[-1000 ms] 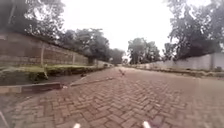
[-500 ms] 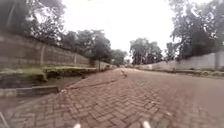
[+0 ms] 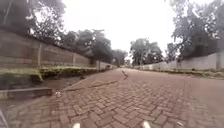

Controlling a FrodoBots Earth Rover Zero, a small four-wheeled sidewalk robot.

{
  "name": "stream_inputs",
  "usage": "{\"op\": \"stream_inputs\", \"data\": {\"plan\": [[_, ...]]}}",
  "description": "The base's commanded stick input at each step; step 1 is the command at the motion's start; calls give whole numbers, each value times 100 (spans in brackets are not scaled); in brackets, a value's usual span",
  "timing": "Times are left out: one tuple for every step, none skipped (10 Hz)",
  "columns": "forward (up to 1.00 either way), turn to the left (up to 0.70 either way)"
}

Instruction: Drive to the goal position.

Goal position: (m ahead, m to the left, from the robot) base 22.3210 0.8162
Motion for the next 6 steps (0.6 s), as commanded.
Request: {"op": "stream_inputs", "data": {"plan": [[50,-50],[50,-50],[50,-50],[50,-31],[50,-9],[50,2]]}}
